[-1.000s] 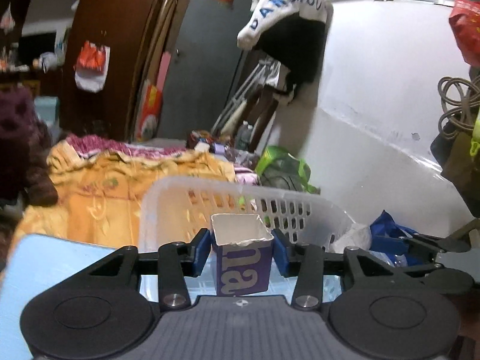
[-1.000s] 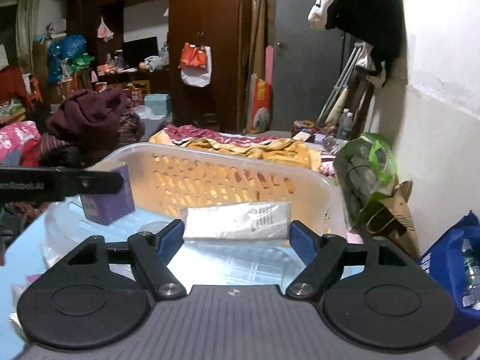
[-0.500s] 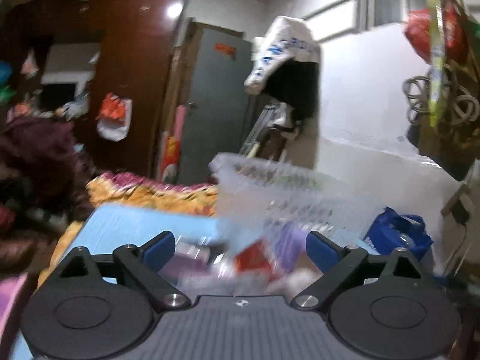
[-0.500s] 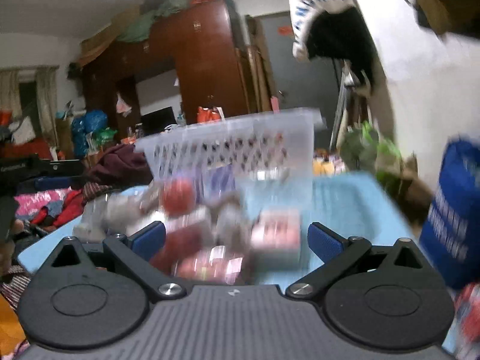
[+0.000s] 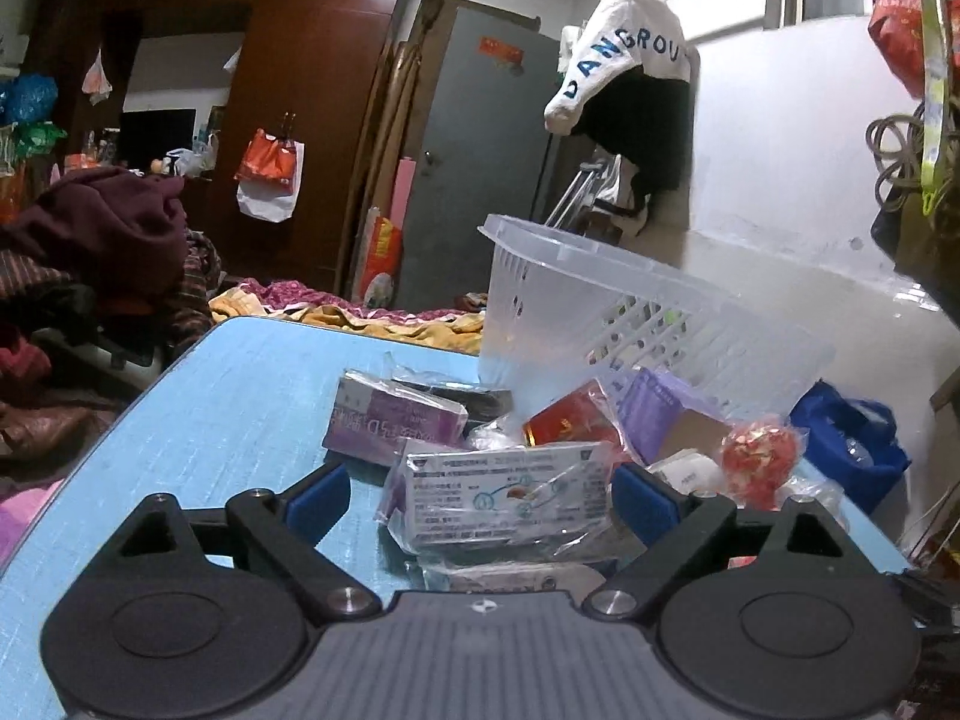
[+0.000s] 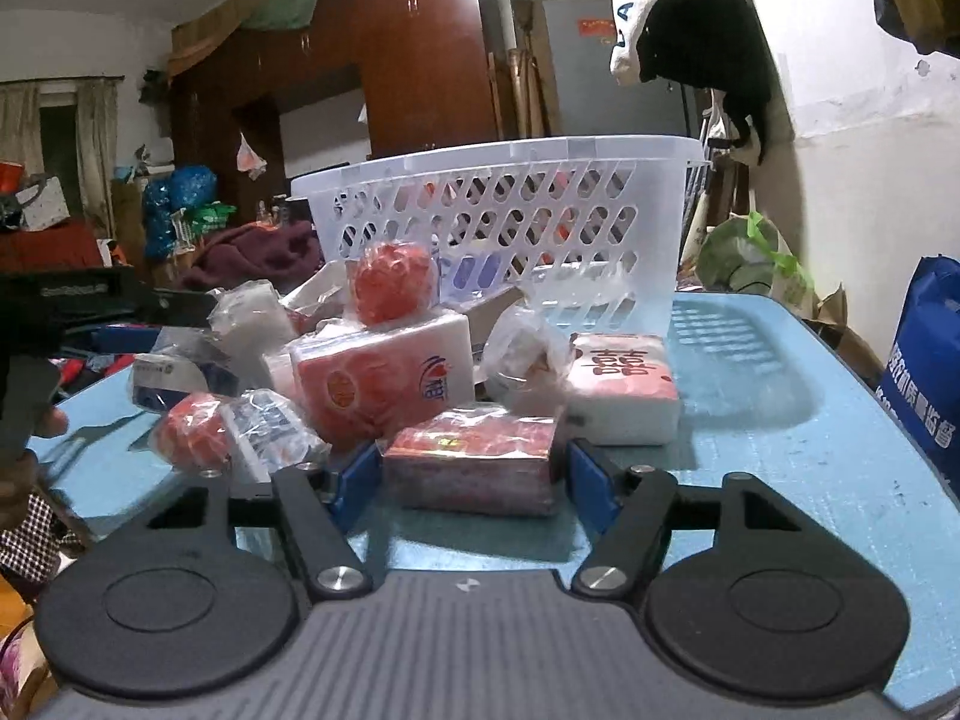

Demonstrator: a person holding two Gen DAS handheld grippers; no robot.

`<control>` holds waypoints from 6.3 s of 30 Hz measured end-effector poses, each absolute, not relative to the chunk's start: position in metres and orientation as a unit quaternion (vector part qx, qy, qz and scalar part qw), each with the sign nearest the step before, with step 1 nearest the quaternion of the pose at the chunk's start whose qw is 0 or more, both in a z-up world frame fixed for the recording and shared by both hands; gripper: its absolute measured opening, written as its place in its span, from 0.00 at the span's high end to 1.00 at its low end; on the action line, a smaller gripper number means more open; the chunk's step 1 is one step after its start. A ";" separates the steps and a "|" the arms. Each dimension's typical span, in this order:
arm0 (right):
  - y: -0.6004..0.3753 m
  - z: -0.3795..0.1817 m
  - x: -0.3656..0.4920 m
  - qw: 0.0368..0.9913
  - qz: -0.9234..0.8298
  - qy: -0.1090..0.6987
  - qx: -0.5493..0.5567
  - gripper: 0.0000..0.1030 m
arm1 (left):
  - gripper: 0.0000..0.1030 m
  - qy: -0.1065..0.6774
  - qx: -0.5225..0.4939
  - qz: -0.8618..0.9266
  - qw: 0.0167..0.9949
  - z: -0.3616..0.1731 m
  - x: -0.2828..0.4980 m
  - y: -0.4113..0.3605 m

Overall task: Organize objects
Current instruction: 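Grasp bagged medicine box with left gripper while right gripper grasps red tissue pack, then carry both held items over the white basket and release them, then grasp another bagged box with left gripper while right gripper grasps pink tissue pack, then lift both held items into the white basket and open both grippers, then grasp bagged red ball with left gripper while right gripper grasps small dark bagged item, then carry both held items over the white basket and release them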

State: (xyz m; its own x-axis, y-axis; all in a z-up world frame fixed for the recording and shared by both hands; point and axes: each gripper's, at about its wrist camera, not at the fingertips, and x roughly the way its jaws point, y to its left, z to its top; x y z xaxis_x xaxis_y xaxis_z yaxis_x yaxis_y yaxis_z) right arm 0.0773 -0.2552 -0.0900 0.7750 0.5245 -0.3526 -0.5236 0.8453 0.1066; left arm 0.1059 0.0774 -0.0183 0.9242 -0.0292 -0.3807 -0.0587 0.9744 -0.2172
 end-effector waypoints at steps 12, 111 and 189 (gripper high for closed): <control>-0.281 -0.077 0.061 0.948 0.276 0.157 0.024 0.34 | 0.24 0.206 -0.078 0.031 0.975 -0.027 0.114 0.068; -0.304 -0.053 0.161 0.940 0.275 0.195 0.041 0.47 | 0.50 0.113 -0.076 -0.030 0.990 -0.037 0.060 0.075; -0.320 -0.058 0.055 0.935 0.332 0.123 0.032 0.67 | 0.52 0.112 -0.031 -0.072 0.991 -0.037 0.047 0.027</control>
